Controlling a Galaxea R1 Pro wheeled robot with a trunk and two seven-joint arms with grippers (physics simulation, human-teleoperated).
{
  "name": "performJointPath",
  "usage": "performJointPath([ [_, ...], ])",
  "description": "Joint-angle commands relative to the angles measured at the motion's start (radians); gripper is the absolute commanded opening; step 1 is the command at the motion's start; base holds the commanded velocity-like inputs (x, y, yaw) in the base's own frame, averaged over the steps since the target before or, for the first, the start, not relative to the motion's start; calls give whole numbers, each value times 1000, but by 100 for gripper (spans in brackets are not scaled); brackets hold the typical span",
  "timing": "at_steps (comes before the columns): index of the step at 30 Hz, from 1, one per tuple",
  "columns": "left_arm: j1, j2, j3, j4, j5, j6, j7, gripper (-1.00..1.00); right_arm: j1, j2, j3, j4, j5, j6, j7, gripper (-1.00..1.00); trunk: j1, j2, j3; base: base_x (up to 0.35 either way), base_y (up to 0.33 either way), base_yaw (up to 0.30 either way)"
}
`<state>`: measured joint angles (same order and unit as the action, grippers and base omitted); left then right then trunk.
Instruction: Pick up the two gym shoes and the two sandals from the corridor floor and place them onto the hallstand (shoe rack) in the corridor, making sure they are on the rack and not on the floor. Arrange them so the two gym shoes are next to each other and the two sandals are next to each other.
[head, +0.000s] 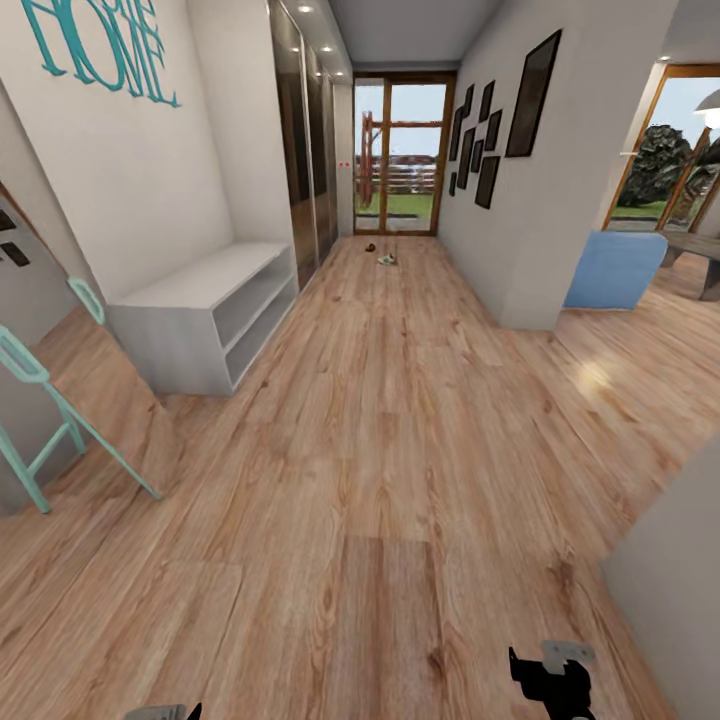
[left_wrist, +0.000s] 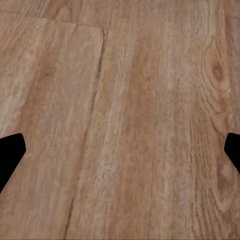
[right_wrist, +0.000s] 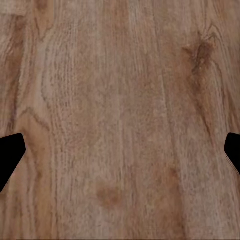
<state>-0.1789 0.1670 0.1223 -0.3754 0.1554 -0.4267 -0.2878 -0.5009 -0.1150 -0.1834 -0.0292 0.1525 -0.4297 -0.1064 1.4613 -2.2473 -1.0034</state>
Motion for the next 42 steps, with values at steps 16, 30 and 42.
performJointPath([
  [16, -1, 0, 3, 1, 10, 0, -10, 100, -1, 0, -7, 1, 10, -4, -6, 100, 0, 0, -1, 338, 0, 1],
  [30, -1, 0, 3, 1, 10, 0, -10, 100, -1, 0, -7, 3, 12, -4, -6, 100, 0, 0, 9, 338, 0, -103],
  [42, -1, 0, 3, 1, 10, 0, -10, 100, -1, 0, -7, 3, 12, -4, -6, 100, 0, 0, 13, 338, 0, -25],
])
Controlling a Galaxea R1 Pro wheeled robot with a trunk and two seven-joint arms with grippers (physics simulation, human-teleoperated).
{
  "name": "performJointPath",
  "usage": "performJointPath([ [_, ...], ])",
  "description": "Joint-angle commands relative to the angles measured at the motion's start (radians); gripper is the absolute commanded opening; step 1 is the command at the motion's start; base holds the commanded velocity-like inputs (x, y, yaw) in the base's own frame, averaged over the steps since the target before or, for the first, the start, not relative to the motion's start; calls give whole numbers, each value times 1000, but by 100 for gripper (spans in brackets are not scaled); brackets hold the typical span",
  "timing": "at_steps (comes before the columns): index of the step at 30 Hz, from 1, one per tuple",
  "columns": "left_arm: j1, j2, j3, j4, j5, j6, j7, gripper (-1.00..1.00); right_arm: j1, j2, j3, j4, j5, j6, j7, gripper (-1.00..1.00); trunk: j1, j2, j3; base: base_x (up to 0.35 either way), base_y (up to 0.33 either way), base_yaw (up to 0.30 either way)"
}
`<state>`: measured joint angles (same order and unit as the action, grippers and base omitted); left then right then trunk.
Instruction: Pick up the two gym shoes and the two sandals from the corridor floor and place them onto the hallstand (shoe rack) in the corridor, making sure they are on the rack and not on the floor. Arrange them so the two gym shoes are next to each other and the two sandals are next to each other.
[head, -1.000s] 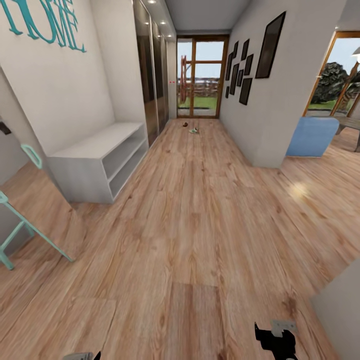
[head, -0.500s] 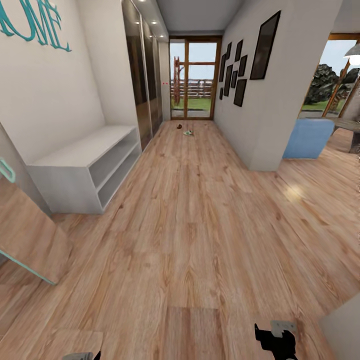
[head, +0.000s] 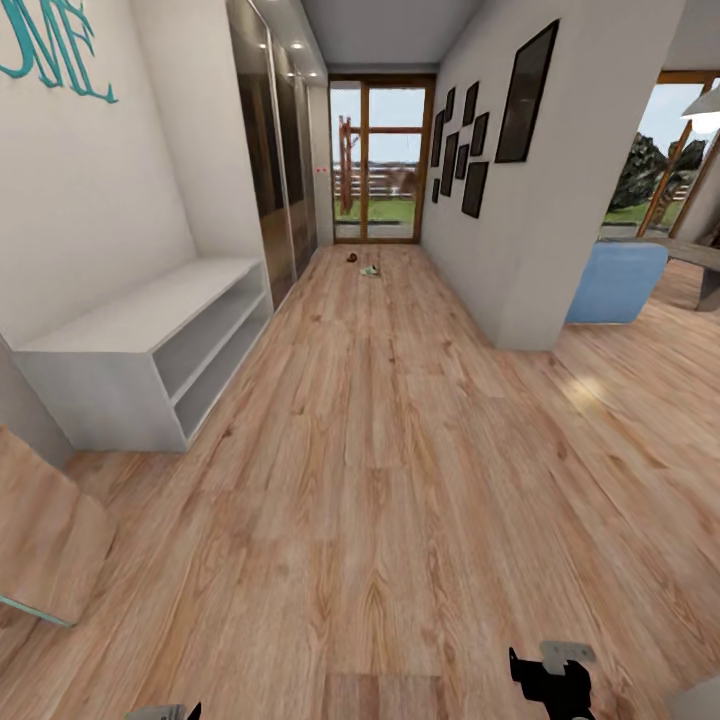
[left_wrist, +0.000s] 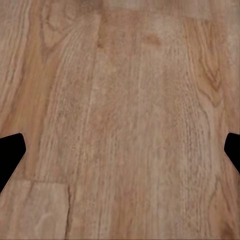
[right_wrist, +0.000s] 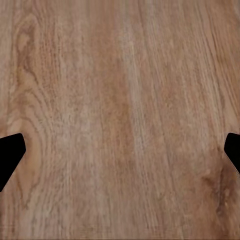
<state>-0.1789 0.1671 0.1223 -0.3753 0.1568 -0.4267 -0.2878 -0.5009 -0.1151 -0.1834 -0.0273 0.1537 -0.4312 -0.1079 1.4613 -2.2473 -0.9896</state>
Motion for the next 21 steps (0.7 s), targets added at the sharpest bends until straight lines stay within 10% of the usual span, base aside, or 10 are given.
performJointPath([
  [1, -1, -1, 3, 1, 9, 0, -10, 100, -1, 0, -7, 1, 11, -3, -4, 100, 0, 0, -1, 338, 0, -1],
  [21, -1, -1, 3, 1, 8, 0, -10, 100, -1, 0, -7, 1, 10, -3, -4, 100, 0, 0, -1, 338, 0, 0],
])
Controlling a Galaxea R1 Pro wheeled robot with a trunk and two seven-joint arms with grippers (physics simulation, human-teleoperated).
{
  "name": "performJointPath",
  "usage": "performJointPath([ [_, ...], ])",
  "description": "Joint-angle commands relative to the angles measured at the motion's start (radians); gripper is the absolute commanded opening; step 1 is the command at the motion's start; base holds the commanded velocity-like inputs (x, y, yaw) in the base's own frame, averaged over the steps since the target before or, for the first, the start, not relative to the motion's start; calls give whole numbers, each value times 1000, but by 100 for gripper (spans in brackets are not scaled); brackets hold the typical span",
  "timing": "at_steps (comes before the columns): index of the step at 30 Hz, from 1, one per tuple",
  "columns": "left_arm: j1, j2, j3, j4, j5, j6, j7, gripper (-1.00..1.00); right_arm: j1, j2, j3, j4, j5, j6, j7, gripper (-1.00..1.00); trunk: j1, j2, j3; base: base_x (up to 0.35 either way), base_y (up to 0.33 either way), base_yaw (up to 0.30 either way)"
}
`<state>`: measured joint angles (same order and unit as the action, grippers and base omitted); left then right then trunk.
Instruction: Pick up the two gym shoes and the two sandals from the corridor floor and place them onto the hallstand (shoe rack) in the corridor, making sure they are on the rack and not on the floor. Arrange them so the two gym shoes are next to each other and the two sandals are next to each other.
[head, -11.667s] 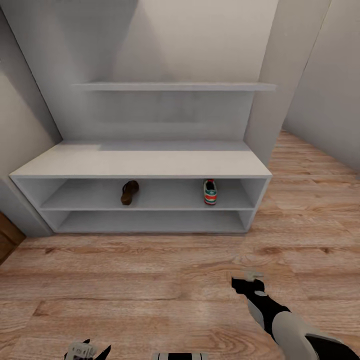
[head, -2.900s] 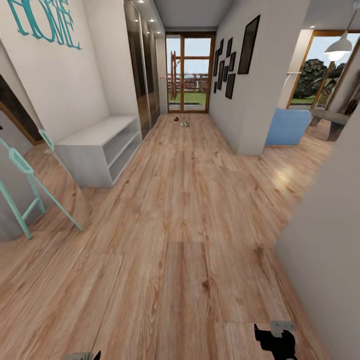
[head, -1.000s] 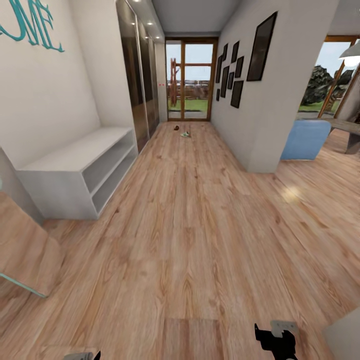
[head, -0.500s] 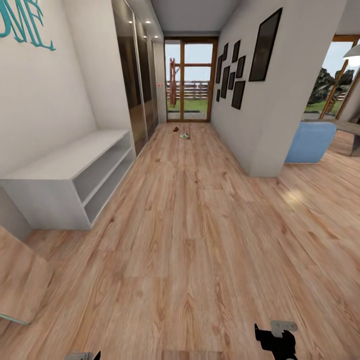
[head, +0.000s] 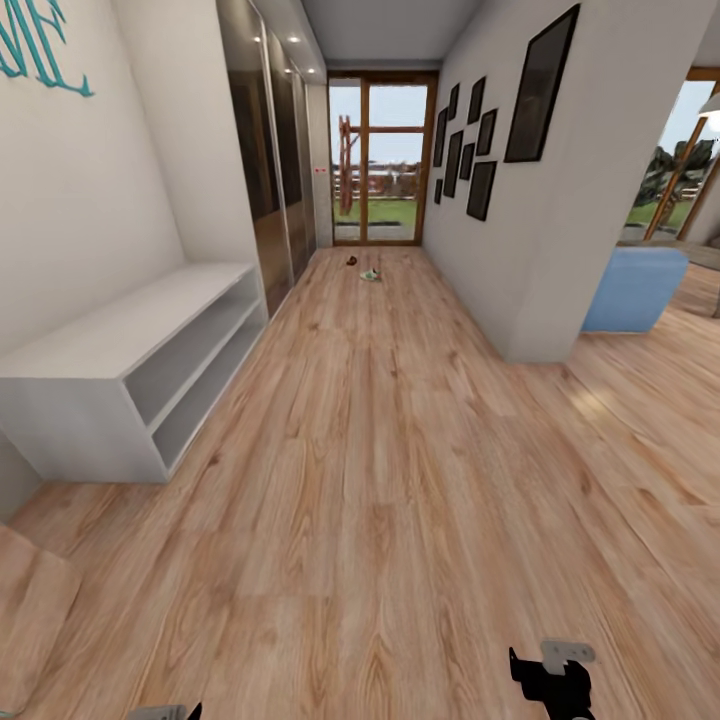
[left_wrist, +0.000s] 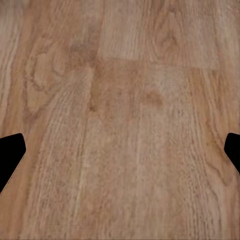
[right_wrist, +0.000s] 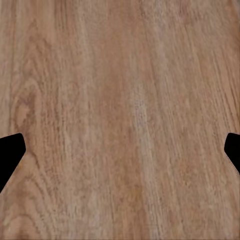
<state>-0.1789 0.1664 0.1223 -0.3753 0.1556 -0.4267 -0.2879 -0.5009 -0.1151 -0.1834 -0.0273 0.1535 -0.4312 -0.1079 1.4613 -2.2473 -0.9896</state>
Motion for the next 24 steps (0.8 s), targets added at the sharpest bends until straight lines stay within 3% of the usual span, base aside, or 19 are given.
performJointPath([
  [1, -1, 0, 3, 1, 9, 0, -10, 100, -1, 0, -7, 1, 11, -3, -4, 100, 0, 0, -1, 338, 0, 0],
  [24, -1, 1, 5, 1, 10, 0, -10, 100, -1, 0, -7, 1, 11, -2, -4, 100, 0, 0, -1, 338, 0, 0],
])
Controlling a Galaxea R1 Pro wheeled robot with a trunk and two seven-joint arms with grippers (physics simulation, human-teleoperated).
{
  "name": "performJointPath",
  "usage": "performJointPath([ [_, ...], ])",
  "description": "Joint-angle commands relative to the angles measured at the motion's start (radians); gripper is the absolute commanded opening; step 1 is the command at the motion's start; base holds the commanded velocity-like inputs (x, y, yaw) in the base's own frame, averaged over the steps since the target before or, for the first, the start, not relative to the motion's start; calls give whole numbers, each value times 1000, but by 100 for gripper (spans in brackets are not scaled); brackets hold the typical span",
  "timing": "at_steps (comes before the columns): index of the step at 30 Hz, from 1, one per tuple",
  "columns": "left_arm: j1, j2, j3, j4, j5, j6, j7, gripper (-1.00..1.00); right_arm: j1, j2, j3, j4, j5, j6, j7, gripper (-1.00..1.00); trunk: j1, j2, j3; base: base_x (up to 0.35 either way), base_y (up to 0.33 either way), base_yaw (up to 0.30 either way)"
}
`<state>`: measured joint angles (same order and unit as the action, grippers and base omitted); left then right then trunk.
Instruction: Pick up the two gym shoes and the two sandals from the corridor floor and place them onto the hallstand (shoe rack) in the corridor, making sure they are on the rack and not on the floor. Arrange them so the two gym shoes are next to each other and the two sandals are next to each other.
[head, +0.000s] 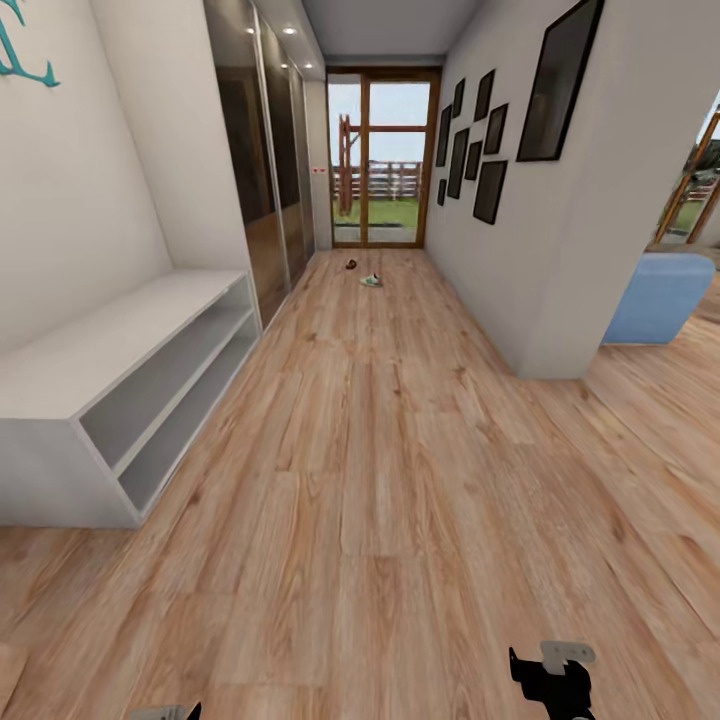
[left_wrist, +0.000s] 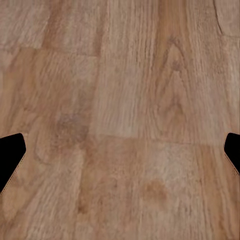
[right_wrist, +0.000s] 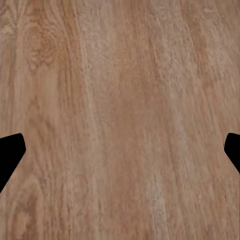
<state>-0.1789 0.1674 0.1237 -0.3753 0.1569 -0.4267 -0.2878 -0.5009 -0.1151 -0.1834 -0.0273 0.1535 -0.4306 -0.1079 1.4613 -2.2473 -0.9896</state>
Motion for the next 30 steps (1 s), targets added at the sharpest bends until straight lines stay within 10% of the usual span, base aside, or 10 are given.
performJointPath([
  [1, -1, 0, 3, 1, 9, 0, -10, 100, -1, 0, -7, 1, 11, -3, -4, 100, 0, 0, -1, 338, 0, 0],
  [30, -1, 0, 6, 1, 13, 0, -10, 100, 4, -5, -7, 1, 12, -4, -2, 100, 0, 0, -1, 338, 0, 0],
])
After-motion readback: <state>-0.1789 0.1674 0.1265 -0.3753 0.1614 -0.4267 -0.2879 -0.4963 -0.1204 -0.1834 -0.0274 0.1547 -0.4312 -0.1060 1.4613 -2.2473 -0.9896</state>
